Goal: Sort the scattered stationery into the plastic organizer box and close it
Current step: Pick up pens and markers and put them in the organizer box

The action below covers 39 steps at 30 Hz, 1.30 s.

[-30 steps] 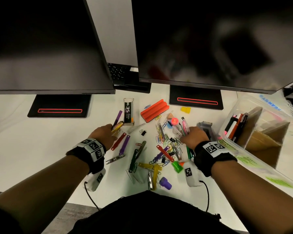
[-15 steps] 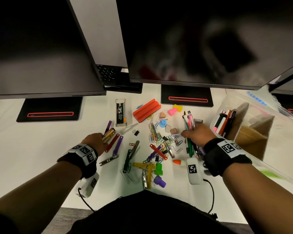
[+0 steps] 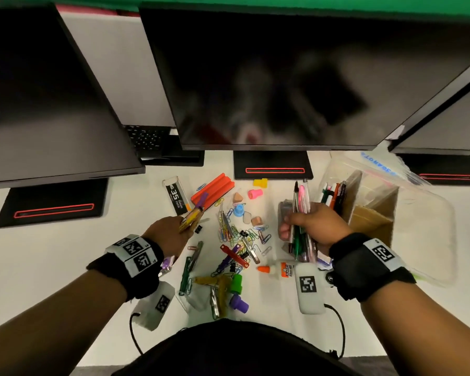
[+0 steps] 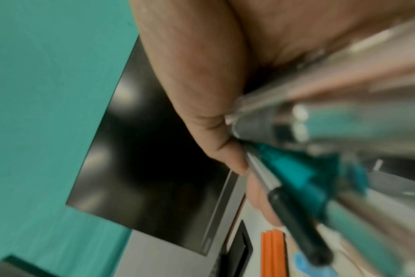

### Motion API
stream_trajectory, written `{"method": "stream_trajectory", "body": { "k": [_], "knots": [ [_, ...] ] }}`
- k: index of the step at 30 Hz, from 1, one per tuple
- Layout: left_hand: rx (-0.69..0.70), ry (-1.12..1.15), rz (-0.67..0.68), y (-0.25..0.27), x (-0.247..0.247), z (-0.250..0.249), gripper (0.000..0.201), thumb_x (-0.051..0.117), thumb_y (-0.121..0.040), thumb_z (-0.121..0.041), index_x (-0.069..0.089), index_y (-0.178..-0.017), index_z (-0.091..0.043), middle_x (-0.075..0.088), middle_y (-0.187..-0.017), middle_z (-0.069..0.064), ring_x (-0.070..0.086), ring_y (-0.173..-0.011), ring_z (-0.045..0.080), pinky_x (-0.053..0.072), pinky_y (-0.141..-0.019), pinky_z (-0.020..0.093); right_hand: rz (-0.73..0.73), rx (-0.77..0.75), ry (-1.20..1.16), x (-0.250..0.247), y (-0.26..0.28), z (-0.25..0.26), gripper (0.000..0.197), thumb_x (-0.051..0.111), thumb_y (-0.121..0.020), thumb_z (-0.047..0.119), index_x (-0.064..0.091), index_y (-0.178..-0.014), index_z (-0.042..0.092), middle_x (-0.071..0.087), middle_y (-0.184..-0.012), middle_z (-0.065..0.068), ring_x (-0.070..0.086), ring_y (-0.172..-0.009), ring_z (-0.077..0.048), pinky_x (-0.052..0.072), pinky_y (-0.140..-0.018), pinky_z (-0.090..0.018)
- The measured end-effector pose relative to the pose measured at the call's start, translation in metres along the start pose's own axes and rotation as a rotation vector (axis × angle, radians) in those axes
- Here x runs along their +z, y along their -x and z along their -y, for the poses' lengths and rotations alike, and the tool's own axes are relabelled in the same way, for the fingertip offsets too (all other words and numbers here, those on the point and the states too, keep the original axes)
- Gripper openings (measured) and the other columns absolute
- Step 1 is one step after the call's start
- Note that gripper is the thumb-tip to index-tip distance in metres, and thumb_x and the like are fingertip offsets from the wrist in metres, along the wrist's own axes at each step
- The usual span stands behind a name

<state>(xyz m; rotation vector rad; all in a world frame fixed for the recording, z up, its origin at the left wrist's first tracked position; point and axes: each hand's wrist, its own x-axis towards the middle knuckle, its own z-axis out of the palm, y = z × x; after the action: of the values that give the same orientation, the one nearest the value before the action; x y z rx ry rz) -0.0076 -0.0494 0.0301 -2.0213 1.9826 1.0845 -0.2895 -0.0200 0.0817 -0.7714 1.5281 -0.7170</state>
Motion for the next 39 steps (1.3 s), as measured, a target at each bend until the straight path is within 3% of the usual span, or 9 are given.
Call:
{"method": "stream_trajectory", "body": {
  "k": [6,10,12,15,20,26,29,34,39],
  "knots": [
    [0.027,-0.044,0.041,-0.002,0.005,-0.017,0.033,0.044,-0.096,-0.035,0.06,-0.097,-0.006,0.066,-0.09,0.014,0.062,-0.088,0.032,0.044,-0.072,0.029,-0.315,-0.008,-0.33,-0.041,-0.005,0.024,0.015,0.052,-0.089,-0.004,0.053,-0.075,0.002,0.051,-0.062,-0.012,0.055,-0.042,-0.018,0.053,-0.042,-0.027],
    [0.047,-0.041,0.045,-0.006,0.009,-0.032,0.034,0.044,-0.096,-0.035,0.059,-0.103,-0.004,0.063,-0.093,0.015,0.062,-0.095,0.033,0.042,-0.074,0.028,-0.526,0.04,-0.028,-0.067,-0.026,0.023,0.018,0.065,-0.084,0.008,0.059,-0.094,-0.006,0.063,-0.077,-0.019,0.06,-0.06,-0.028,0.053,-0.049,-0.021],
    [0.062,-0.035,0.039,-0.007,0.011,-0.039,0.034,0.044,-0.096,-0.036,0.059,-0.097,-0.006,0.064,-0.089,0.015,0.063,-0.093,0.034,0.045,-0.075,0.03,-0.527,0.065,0.135,-0.071,-0.035,0.023,0.032,0.069,-0.082,0.015,0.06,-0.101,-0.009,0.066,-0.09,-0.02,0.061,-0.076,-0.032,0.054,-0.067,-0.024],
    [0.085,0.019,0.049,-0.008,0.014,-0.05,0.03,0.045,-0.095,-0.036,0.051,-0.075,-0.014,0.065,-0.077,0.013,0.065,-0.082,0.034,0.052,-0.076,0.034,-0.494,0.085,0.186,-0.071,-0.043,0.023,0.023,0.066,-0.085,0.015,0.058,-0.096,-0.004,0.057,-0.074,-0.013,0.054,-0.063,-0.026,0.046,-0.051,-0.015],
    [0.108,0.076,0.079,-0.003,0.014,-0.08,0.028,0.046,-0.096,-0.031,0.052,-0.073,-0.016,0.062,-0.071,0.009,0.063,-0.066,0.026,0.056,-0.072,0.036,-0.489,0.053,0.376,-0.074,-0.046,0.021,0.031,0.065,-0.084,0.025,0.064,-0.099,-0.002,0.063,-0.094,-0.017,0.062,-0.089,-0.032,0.046,-0.079,-0.033],
    [0.126,0.3,0.062,-0.004,0.014,-0.128,0.018,0.051,-0.093,-0.021,0.055,-0.079,-0.012,0.064,-0.062,0.005,0.058,-0.04,0.008,0.048,-0.045,0.023,-0.495,-0.235,0.454,-0.092,-0.016,0.005,0.021,0.061,-0.086,0.013,0.066,-0.106,0.007,0.068,-0.107,-0.01,0.063,-0.1,-0.026,0.047,-0.091,-0.029],
    [0.175,0.394,0.066,-0.005,0.013,-0.155,0.009,0.057,-0.089,-0.016,0.057,-0.082,-0.01,0.066,-0.066,0.006,0.068,-0.059,0.018,0.057,-0.063,0.032,-0.514,-0.419,0.766,-0.111,0.006,-0.013,0.02,0.063,-0.084,0.016,0.069,-0.102,0.01,0.069,-0.104,-0.007,0.062,-0.094,-0.025,0.042,-0.086,-0.023],
    [0.29,0.348,0.116,-0.005,0.01,-0.206,0.009,0.061,-0.083,-0.016,0.058,-0.075,-0.014,0.066,-0.068,0.004,0.065,-0.056,0.012,0.054,-0.06,0.025,-0.328,-0.365,1.015,-0.139,0.02,-0.063,0.044,0.055,-0.077,0.061,0.07,-0.095,0.023,0.069,-0.1,0.002,0.048,-0.114,-0.024,0.04,-0.101,-0.035],
    [0.393,0.274,0.099,-0.015,0.024,-0.261,0.012,0.065,-0.081,-0.017,0.056,-0.074,-0.013,0.062,-0.064,-0.001,0.058,-0.054,0.014,0.045,-0.044,0.014,-0.249,-0.395,1.172,-0.139,0.017,-0.09,0.064,0.039,-0.07,0.073,0.067,-0.106,0.028,0.067,-0.104,0.006,0.025,-0.139,-0.026,0.004,-0.118,-0.028]
  ]
}}
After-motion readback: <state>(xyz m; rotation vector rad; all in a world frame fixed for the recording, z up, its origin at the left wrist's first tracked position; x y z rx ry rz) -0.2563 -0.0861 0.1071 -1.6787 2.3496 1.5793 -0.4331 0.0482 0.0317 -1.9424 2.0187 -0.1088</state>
